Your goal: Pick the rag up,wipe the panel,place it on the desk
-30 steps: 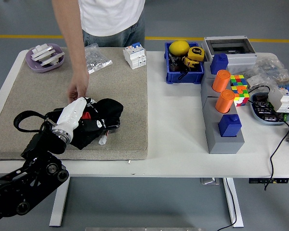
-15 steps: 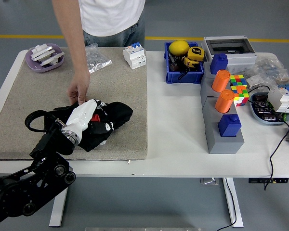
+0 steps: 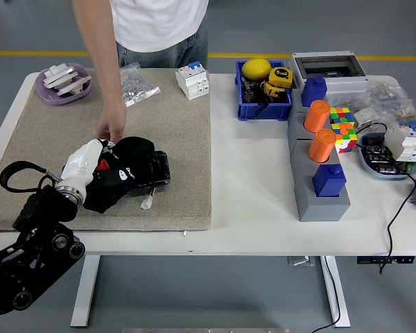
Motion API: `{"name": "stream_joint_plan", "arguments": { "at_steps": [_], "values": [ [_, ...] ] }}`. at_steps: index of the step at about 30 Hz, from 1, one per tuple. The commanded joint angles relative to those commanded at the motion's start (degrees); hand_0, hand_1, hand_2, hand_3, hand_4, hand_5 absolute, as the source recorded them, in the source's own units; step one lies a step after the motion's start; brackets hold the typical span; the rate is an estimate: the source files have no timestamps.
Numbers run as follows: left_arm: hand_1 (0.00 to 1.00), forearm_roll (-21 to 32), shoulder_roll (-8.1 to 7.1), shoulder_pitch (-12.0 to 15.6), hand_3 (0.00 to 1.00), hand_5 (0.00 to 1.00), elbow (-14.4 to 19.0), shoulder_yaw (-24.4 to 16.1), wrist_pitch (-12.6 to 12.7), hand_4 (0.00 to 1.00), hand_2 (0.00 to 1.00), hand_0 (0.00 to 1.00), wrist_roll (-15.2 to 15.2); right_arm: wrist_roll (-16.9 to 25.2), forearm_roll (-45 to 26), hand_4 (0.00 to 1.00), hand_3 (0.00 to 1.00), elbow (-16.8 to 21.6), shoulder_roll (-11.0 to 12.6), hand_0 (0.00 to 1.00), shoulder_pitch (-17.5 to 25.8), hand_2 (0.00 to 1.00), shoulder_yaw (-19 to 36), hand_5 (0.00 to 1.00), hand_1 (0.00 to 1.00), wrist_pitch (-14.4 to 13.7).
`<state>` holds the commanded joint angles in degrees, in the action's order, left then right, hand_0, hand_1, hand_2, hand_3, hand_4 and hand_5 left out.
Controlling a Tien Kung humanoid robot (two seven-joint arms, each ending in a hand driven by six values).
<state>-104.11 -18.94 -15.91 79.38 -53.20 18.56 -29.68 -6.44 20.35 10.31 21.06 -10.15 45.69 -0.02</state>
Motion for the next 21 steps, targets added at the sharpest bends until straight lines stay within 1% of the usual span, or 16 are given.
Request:
{"name": "stream_joint_plan", "arguments": {
  "at_steps": [4, 9, 21],
  "values": [
    [0.097, -0.41, -0.97, 1.67, 0.424, 0.002, 0.35, -2.64, 0.08, 0.179, 0.465, 0.173, -0.12, 0.02, -0.08, 0.998, 0.631, 0.0, 0.08, 0.716, 0.1, 0.63, 0.02, 0.592, 0.26, 0.05],
    [0.098, -1.28, -1.71, 3.13, 0.424, 0.002, 0.72, -6.23, 0.53, 0.179, 0.465, 0.172, -0.19, -0.05, -0.13, 0.998, 0.631, 0.0, 0.21, 0.715, 0.22, 0.629, 0.13, 0.591, 0.259, 0.06],
    [0.097, -2.34, -3.38, 5.88, 0.422, 0.002, 0.24, -11.11, 1.04, 0.175, 0.461, 0.174, -0.76, -0.19, 0.39, 0.998, 0.631, 0.0, 0.14, 0.715, 0.25, 0.63, 0.78, 0.592, 0.259, -0.01]
  ]
}}
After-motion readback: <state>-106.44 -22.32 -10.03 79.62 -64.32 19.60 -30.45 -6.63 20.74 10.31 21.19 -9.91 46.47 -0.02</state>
